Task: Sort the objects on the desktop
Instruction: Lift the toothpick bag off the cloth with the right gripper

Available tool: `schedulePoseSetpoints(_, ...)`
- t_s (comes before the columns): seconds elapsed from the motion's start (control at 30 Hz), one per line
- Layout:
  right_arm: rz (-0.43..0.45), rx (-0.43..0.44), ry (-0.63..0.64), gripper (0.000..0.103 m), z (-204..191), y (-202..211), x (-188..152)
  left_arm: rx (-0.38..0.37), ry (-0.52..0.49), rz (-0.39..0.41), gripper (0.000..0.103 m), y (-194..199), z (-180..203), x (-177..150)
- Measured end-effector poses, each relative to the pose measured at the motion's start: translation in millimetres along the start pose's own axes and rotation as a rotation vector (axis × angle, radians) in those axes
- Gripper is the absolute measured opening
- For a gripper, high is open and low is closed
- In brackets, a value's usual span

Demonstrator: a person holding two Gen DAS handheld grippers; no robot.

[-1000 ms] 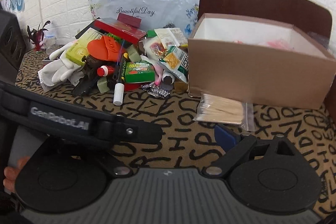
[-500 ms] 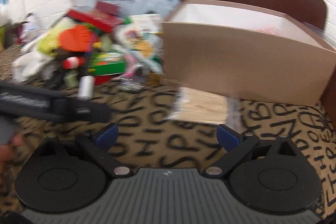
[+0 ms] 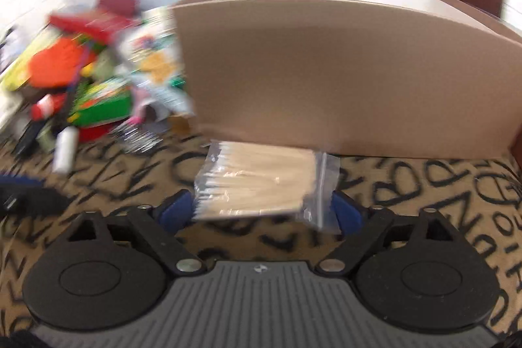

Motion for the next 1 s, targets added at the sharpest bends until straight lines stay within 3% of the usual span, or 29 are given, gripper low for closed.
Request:
schedulePoseSetpoints(0.37, -0.002, 0.308, 0.194, 0.082, -93.5, 42.3, -14.4, -0.068, 0.057, -0.010, 0.090, 15.1, -14.4, -3.5)
schedulePoseSetpoints(0.53, 0.051, 0.226, 0.306, 0.082, -81.8, 58.6, -4.4, -0.136, 0.109, -0.049, 0.081, 13.3, -7.6, -1.8)
schedulePoseSetpoints(0.63, 0.071, 0.177, 0.350, 0.082, -64.2, 46.3, 3.1, -0.177, 0.125, -0.075, 0.078, 12.7, -0.2, -3.9)
schedulePoseSetpoints(0.7, 0.039, 0.193, 0.364, 0.083, -53.3, 24.6, 3.9, -0.180, 0.112, -0.082, 0.078, 14.3, 2.8, -5.7)
schedulePoseSetpoints(0.77, 0.044, 0.233, 0.316, 0.086, -39.8, 4.0, 8.1, -0.177, 0.113, -0.079, 0.078, 17.1, 1.7, -6.4)
schedulePoseSetpoints(0.87, -0.008, 0.279, 0.127, 0.089, -18.7, -12.0, 12.5, -0.157, 0.140, -0.080, 0.078, 18.8, -4.7, -5.9)
schedulePoseSetpoints(1.0, -0.021, 0.294, 0.101, 0.089, -38.1, 13.7, 3.3, -0.157, 0.177, -0.088, 0.078, 15.5, -9.5, -4.0)
Point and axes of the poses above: each gripper's, at about its wrist camera, not at the fingertips, and y roughly against the way its jaws point, z to its right, x to its top, the point moved 6 cm from there along -y, roughly the way its jaws point, and after that the axes turned 11 degrees about z, right-handed, at the moved point
